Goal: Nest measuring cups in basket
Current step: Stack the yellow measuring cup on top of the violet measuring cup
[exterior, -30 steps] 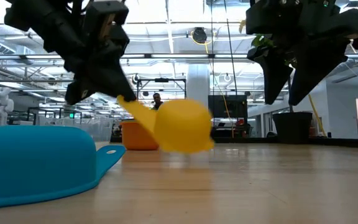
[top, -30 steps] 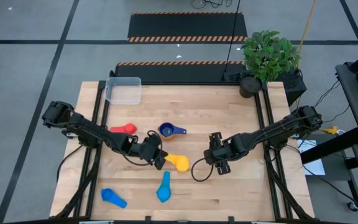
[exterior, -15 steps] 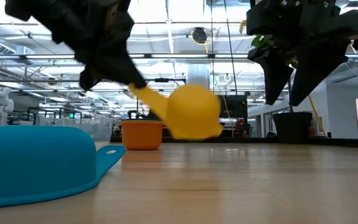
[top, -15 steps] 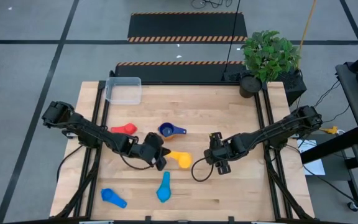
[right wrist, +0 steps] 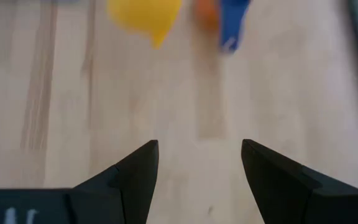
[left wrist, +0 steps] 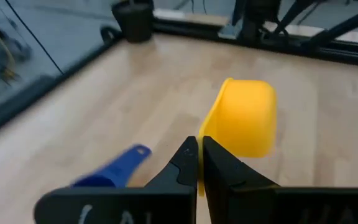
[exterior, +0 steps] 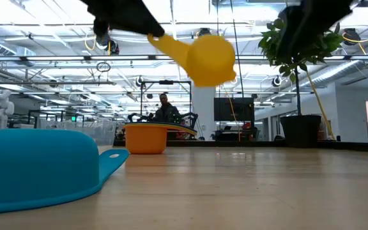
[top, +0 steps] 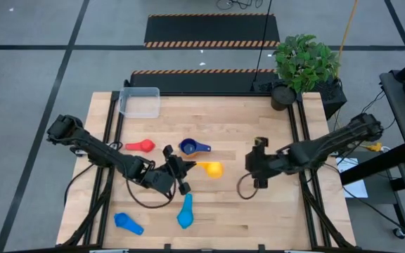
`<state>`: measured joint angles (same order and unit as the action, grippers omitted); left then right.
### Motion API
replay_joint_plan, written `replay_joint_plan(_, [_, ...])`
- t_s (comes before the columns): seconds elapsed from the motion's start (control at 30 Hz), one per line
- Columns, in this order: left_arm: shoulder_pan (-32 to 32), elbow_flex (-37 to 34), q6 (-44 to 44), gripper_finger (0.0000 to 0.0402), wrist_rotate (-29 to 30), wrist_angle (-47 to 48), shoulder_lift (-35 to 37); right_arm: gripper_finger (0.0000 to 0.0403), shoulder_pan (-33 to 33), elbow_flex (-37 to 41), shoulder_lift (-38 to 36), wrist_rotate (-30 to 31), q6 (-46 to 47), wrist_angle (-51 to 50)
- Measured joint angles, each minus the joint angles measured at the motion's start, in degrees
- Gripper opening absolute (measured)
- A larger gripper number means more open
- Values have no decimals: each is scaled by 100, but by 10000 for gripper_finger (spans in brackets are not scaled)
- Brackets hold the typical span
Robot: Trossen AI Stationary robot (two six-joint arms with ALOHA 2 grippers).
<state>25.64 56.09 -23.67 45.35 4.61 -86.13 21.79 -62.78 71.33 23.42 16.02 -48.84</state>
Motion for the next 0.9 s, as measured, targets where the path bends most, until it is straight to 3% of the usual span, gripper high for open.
replay_joint_plan(0.2, [114,253,244,6,490,-10,0,224,495,-4,-517,895,-204,731])
replay_joint_plan(0.47, [114,441,256,6,651,-2,0,224,884,-4,-326,1524,-744,1205])
replay_joint_plan(0.9, [123,1060,691,8,626,47,-452,224,909,-4,48,1539,-1375,2481])
